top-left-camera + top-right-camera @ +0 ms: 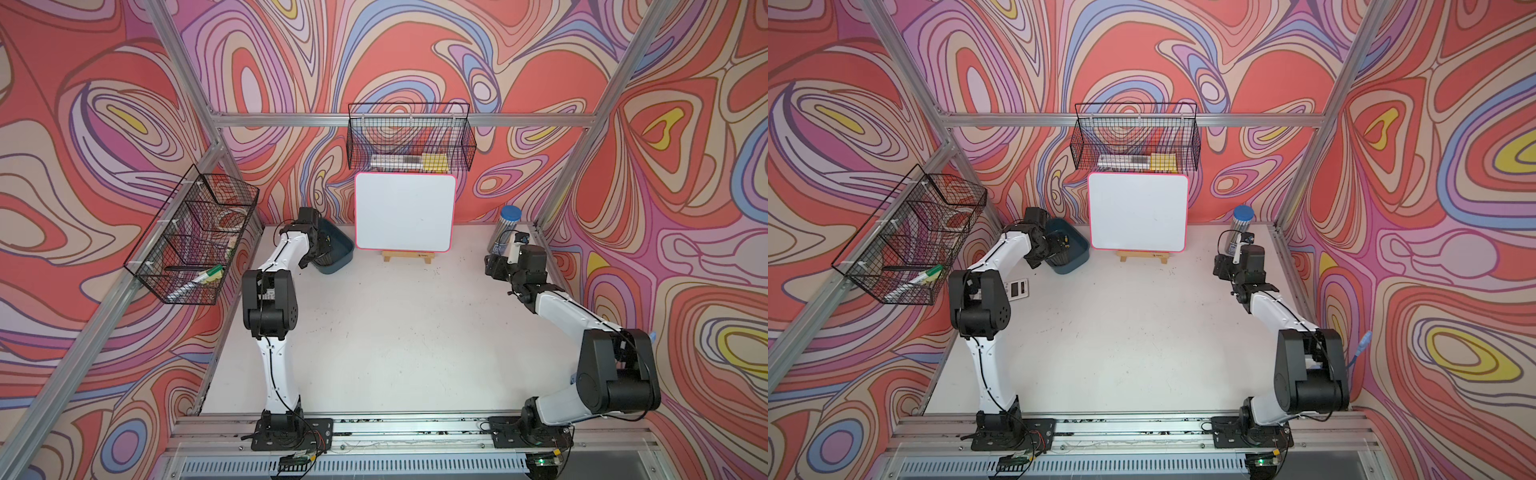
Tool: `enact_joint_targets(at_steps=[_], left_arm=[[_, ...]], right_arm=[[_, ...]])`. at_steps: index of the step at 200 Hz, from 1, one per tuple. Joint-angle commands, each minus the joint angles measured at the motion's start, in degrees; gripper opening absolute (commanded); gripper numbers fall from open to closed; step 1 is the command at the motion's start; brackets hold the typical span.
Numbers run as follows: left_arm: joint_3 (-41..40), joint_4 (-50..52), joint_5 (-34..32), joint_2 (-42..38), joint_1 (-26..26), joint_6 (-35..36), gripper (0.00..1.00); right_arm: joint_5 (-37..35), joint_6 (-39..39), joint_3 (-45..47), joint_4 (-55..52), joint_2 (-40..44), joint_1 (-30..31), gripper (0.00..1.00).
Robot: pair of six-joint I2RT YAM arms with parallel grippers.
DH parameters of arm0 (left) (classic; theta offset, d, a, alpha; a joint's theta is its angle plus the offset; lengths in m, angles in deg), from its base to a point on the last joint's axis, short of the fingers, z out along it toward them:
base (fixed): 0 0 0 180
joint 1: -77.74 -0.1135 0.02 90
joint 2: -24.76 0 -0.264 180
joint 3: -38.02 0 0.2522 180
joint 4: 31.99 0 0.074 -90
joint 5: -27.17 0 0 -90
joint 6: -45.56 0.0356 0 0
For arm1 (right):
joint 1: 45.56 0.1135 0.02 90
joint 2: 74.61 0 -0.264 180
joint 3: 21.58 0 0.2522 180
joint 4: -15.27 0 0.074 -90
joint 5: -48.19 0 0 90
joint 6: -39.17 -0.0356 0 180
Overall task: Take the file tool out of the storage box
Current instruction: Move the storage box to the center of the board.
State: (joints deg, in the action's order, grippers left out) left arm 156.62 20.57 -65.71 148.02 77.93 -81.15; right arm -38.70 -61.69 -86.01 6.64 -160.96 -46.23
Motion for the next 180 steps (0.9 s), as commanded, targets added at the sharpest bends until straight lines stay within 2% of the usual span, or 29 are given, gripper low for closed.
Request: enact_joint_targets(at_steps=[1, 48, 64, 73, 106, 165, 180], left_arm=[[2.3, 1.2, 0.4, 2.3, -1.2, -1.6, 0.79], [5.4, 1.7, 3.0, 6.3, -1.7, -2.5, 0.66], [6.8, 2.4, 2.9, 7.6, -1.8, -2.4, 0.52], [7.7, 3.4, 2.7, 8.4, -1.9, -2.2, 0.41], [6.5, 4.3, 1.0, 8.3, -1.9, -2.4, 0.16], [-0.2, 4.7, -3.0, 3.6, -2.0, 2.2, 0.09], [-2.7, 5.5, -3.9, 1.7, -2.3, 3.5, 0.00]], right_arm=[[1.2, -0.4, 0.5, -0.6, -1.3, 0.4, 0.79], [2.5, -1.0, -0.6, -0.9, -1.7, 0.4, 0.77], [2.8, -1.1, -0.9, -1.1, -2.6, 0.4, 0.75], [3.2, -1.2, -1.0, -1.1, -3.0, 0.4, 0.74], [4.2, -2.1, -0.9, -0.5, -4.1, 0.4, 0.72], [6.1, -3.6, -1.5, 0.9, -5.9, 0.4, 0.71], [6.7, -4.1, -1.5, 1.3, -6.1, 0.4, 0.70]])
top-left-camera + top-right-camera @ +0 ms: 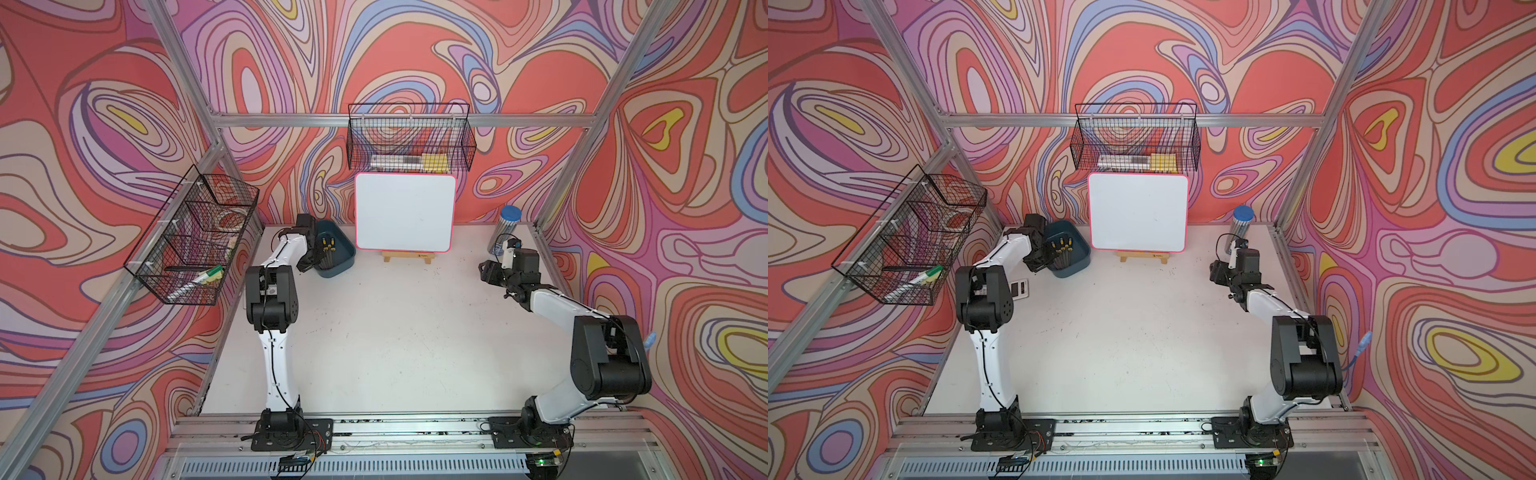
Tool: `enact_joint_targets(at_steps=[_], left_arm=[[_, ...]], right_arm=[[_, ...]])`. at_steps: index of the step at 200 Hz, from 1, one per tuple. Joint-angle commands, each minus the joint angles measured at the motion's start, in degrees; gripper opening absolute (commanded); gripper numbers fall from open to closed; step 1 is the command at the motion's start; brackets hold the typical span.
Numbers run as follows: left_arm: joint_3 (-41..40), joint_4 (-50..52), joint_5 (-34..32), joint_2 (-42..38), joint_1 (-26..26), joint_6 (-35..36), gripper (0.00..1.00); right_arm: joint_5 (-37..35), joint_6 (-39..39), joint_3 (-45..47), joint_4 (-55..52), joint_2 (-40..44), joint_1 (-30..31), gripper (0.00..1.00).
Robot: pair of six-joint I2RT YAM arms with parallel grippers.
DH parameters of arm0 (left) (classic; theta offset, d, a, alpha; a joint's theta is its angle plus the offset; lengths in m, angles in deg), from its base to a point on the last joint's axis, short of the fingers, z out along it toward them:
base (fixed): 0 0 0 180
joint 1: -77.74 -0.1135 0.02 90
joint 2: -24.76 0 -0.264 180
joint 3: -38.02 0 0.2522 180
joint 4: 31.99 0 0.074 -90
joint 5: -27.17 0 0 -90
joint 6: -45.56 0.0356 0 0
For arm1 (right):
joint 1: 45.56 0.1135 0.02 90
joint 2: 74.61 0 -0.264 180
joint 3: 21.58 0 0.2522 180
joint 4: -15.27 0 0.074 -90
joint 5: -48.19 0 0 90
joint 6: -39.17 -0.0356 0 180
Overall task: Take the file tool out of the storage box
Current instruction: Move the storage box to the center of the board.
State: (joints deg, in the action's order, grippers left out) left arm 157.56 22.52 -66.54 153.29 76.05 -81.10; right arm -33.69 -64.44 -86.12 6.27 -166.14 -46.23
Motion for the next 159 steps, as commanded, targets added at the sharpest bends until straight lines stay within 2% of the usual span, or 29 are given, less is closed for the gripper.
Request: enact_joint_targets(at_steps=[1, 34, 106, 159], left_arm=[[-3.8, 3.5, -3.2, -3.7, -0.4, 3.5, 0.00], [-13.9, 2.1, -5.2, -11.2, -0.4, 6.0, 0.00], [-37.6, -1.0, 0.3, -29.2, 1.8, 11.4, 0.00], [-51.2, -7.2, 5.4, -41.4, 10.9, 12.7, 0.00]], right_arm=[[1.7, -1.4, -1.3, 1.7, -0.9, 0.4, 0.70], [2.6, -2.3, -1.2, 2.3, -0.8, 0.4, 0.70], [3.7, -3.8, -2.3, 1.7, 0.6, 0.7, 0.70], [3.5, -3.7, -5.0, -0.7, 0.9, 1.8, 0.70]])
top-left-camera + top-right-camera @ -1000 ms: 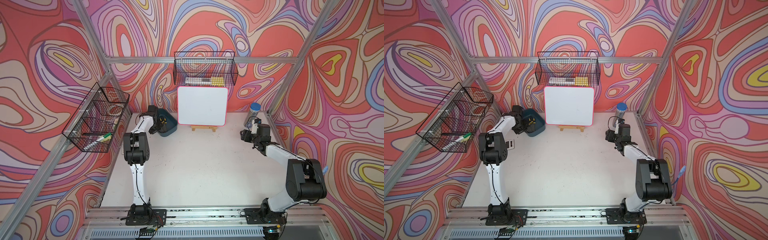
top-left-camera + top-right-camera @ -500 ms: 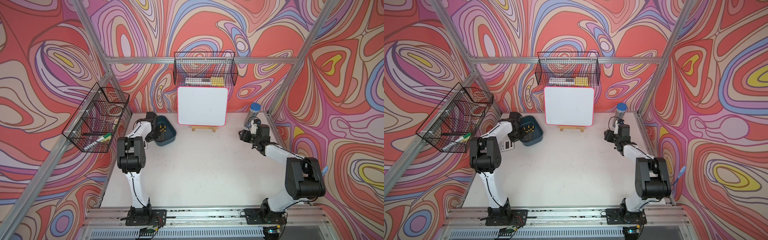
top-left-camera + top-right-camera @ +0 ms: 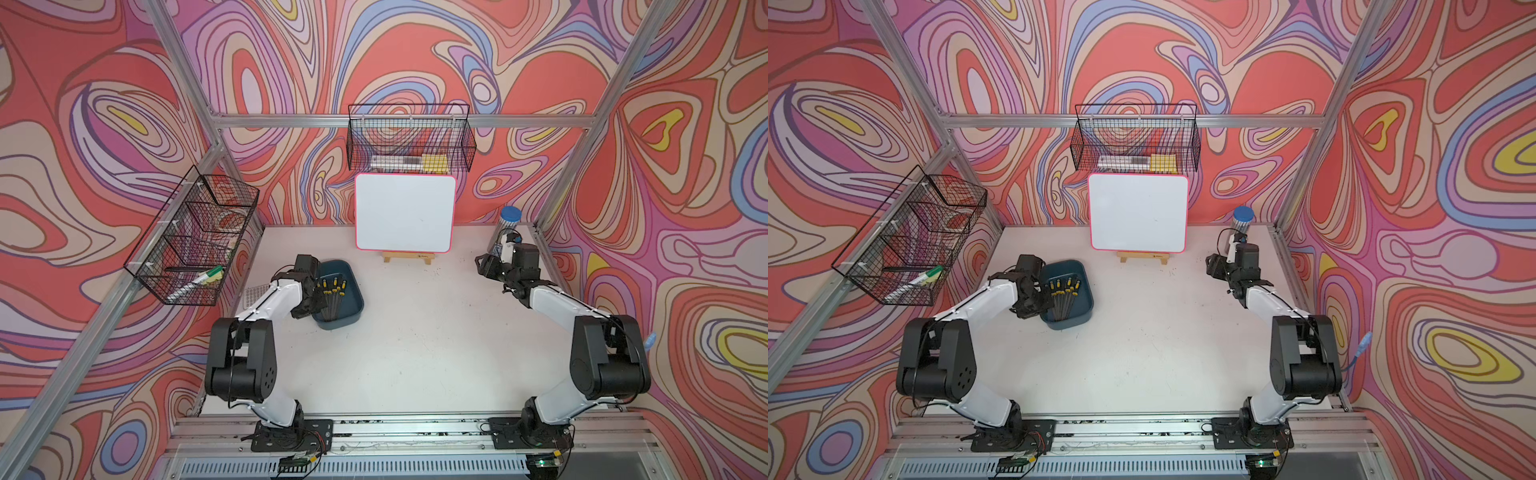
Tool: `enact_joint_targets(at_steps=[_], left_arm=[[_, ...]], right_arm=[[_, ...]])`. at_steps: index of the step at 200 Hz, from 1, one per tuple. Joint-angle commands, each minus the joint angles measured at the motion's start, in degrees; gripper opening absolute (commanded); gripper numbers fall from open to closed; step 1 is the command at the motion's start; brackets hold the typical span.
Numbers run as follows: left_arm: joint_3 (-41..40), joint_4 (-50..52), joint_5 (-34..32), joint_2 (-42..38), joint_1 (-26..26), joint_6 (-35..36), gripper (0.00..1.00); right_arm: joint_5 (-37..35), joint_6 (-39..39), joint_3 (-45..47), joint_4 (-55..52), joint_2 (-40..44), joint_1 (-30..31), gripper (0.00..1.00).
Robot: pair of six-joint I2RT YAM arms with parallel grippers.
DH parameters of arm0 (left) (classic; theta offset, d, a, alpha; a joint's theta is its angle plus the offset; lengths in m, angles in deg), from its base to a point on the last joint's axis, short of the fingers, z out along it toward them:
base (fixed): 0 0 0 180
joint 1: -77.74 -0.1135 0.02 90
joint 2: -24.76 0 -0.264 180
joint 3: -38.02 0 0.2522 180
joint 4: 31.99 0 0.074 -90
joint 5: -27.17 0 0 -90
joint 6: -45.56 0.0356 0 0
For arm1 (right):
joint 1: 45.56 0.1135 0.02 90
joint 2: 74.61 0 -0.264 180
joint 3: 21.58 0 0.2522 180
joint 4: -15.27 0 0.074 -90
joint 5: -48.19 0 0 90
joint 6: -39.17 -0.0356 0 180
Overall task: Take the file tool out of the storage box
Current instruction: Move the storage box to the center of the board.
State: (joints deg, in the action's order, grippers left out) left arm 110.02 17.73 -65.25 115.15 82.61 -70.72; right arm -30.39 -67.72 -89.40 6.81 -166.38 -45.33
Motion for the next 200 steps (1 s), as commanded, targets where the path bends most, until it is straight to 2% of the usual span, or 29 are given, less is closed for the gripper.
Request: enact_joint_targets(at_steps=[1, 37, 77, 97, 133, 172, 200], left_arm=[[-3.8, -2.6, 4.1, -3.3, 4.5, 2.3, 0.00], [-6.3, -6.9, 6.6, -2.9, 11.4, 0.5, 0.00], [-2.8, -7.2, 6.5, 2.9, 16.6, -1.7, 0.00], [-0.9, -7.4, 6.3, 4.1, 18.7, -2.6, 0.10], [1.1, -5.6, 4.9, 3.8, 20.2, -3.6, 0.35], [2.7, -3.8, 2.5, -1.1, 20.2, -4.1, 0.47], [6.2, -2.9, -2.1, -5.2, 20.2, -2.6, 0.50]], right_arm=[[0.1, -0.4, -1.8, -1.2, 1.2, 1.0, 0.70], [-1.0, -1.0, -2.7, -1.6, 1.1, 3.0, 0.71], [-3.5, -1.4, -3.5, -2.8, 1.1, 6.8, 0.71], [-4.5, -1.4, -4.5, -3.8, 0.8, 9.0, 0.71], [-4.2, -3.0, -7.1, -5.9, 0.0, 12.2, 0.71], [-3.9, -3.9, -13.5, -8.5, -3.2, 20.2, 0.72], [-0.6, -8.6, -21.2, -10.0, -11.5, 26.0, 0.71]])
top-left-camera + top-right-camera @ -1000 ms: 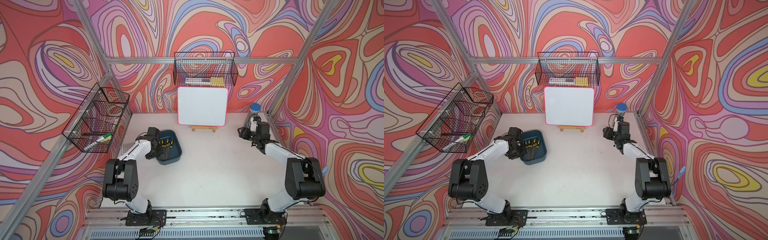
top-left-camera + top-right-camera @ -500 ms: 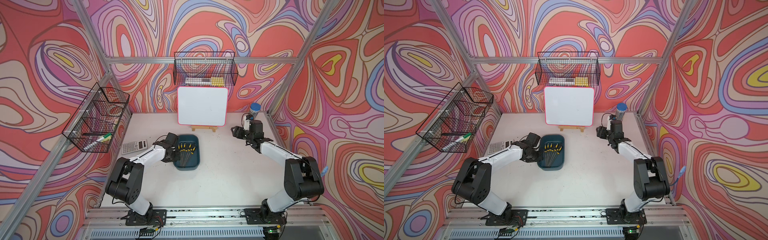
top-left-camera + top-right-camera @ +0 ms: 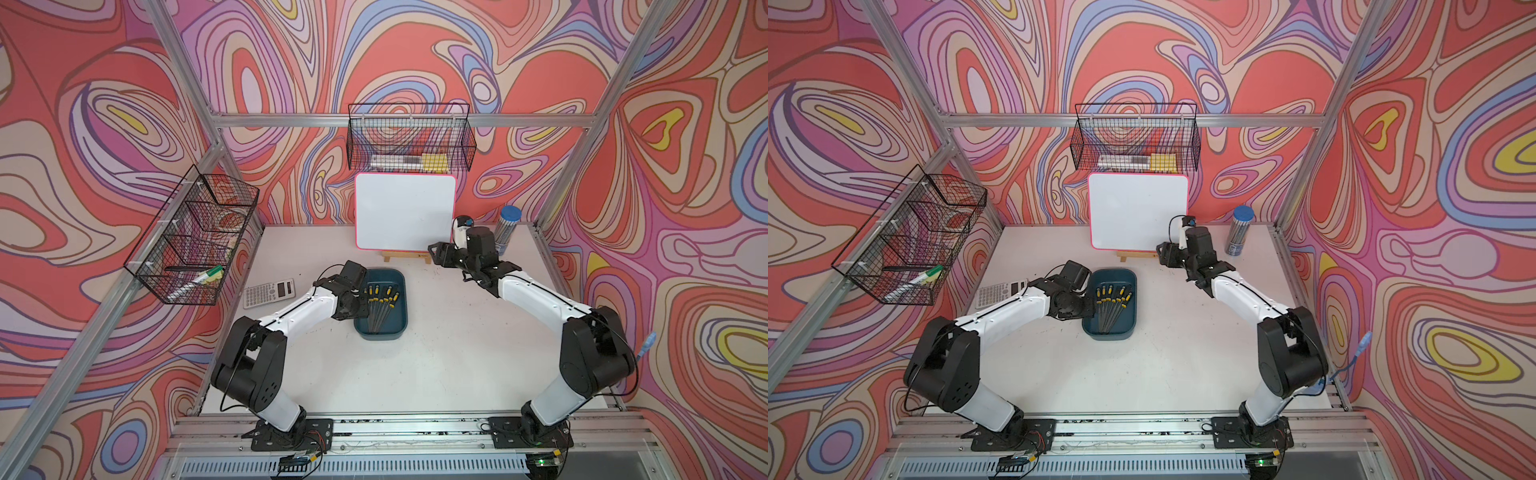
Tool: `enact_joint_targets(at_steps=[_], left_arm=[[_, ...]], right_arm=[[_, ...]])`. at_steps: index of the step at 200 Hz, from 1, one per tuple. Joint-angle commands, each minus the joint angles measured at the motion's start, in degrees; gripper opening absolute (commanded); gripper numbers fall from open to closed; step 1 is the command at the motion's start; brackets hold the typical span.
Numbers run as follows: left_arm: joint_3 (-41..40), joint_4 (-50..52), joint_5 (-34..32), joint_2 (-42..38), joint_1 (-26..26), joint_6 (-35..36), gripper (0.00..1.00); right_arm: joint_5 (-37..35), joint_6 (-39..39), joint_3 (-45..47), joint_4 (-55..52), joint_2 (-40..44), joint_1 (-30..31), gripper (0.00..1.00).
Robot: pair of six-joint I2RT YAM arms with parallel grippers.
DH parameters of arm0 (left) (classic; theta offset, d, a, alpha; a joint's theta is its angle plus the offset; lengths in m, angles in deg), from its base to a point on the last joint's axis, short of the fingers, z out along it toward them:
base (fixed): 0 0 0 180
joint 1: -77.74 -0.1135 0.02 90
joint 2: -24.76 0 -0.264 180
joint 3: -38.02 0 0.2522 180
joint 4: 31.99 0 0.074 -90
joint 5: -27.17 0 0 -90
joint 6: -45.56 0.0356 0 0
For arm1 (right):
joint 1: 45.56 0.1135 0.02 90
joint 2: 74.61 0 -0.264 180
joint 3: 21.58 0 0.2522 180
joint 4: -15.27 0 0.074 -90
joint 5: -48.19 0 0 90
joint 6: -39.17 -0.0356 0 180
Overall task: Take the file tool out of the storage box
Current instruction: Move the storage box to the center of the board, then pick up the file tool from the storage box.
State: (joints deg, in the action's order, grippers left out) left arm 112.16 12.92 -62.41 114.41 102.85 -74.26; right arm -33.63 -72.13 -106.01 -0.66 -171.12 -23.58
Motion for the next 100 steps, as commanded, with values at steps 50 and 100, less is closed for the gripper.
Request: enact_joint_targets(at_steps=[50, 100], left_arm=[[10.4, 4.0, -4.9, -2.1, -3.1, 3.5, 0.53], [4.5, -0.5, 1.0, -4.9, -7.0, -0.1, 0.53]], right_arm=[[-0.4, -4.2, -23.2, -13.6, -23.7, 14.5, 0.66], [-0.8, -4.2, -30.1, -19.8, -30.4, 16.9, 0.54]])
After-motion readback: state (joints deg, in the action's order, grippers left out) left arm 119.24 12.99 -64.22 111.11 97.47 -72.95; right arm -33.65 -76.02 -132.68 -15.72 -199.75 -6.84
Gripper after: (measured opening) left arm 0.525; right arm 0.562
